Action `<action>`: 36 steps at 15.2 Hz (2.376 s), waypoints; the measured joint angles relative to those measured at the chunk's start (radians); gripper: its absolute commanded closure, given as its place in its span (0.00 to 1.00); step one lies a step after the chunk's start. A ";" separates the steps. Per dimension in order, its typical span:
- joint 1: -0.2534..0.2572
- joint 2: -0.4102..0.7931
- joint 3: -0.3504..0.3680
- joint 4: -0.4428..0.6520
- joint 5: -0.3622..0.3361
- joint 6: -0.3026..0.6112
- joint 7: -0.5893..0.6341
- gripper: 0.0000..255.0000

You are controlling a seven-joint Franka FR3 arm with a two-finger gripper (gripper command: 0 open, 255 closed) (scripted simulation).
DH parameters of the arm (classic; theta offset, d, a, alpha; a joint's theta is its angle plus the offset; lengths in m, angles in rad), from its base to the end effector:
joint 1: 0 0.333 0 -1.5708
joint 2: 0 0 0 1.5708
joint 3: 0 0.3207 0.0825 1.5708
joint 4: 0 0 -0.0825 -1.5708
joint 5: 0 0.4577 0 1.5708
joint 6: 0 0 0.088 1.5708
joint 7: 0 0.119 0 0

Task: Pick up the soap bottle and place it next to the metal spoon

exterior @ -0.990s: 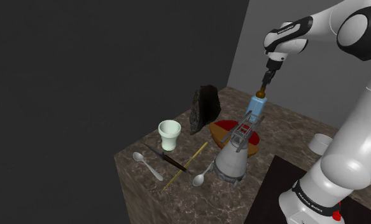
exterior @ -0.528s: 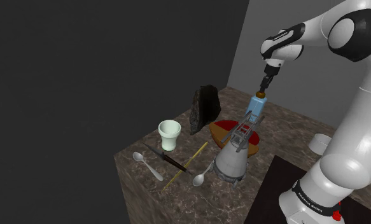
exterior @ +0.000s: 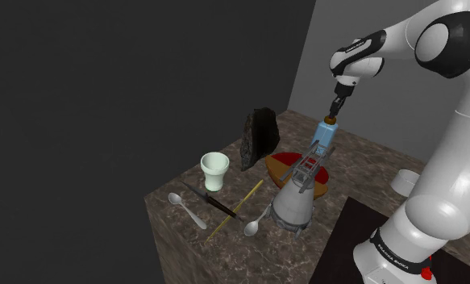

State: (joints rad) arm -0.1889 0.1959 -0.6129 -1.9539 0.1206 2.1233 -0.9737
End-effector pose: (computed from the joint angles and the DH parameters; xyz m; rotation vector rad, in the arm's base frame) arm 0.4669 -0.4614 0.3513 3.1210 0.1854 0.0007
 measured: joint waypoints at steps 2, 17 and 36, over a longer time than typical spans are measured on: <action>0.000 0.000 0.000 0.000 0.000 0.000 0.000 1.00; 0.007 -0.037 -0.006 0.053 -0.028 -0.083 0.019 1.00; 0.010 -0.084 -0.014 0.264 -0.063 -0.331 0.040 1.00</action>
State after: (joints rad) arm -0.1791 0.1117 -0.6272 -1.6901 0.0573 1.7923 -0.9338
